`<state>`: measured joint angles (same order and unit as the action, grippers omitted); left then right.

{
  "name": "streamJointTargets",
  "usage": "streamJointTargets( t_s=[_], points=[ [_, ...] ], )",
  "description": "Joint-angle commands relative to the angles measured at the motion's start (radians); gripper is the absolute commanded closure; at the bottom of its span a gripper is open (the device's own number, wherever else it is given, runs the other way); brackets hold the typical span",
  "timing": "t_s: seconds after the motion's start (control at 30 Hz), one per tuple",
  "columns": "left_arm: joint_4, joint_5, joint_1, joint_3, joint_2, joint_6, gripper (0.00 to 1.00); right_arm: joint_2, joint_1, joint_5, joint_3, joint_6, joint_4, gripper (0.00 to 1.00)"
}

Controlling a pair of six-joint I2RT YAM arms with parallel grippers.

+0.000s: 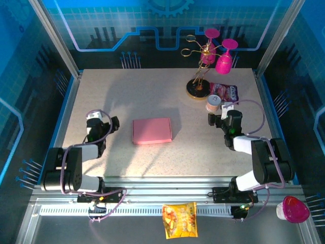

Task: Fold the paper box

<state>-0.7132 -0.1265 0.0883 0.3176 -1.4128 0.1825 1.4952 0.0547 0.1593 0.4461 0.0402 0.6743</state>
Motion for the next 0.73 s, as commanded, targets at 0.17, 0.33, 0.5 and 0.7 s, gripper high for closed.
streamJointTargets(
  t_s=[0.17,0.33,0.5,0.7],
  points=[
    [-0.455,0.155,0.011,-0.073,-0.146,-0.076,0.01,0.043,0.027,0.029,-0.082,-0.027,0.275,0.00],
    [-0.292,0.147,-0.014,0.010,-0.129,-0.107,0.01,0.046,0.030,0.037,-0.065,-0.030,0.254,0.00],
    [-0.316,0.143,-0.017,0.008,-0.140,-0.109,0.01,0.051,0.046,0.101,-0.068,-0.027,0.264,0.00],
    [-0.353,0.145,-0.016,-0.010,-0.137,-0.109,0.01,0.052,0.076,0.168,-0.105,-0.047,0.341,0.00]
  ],
)
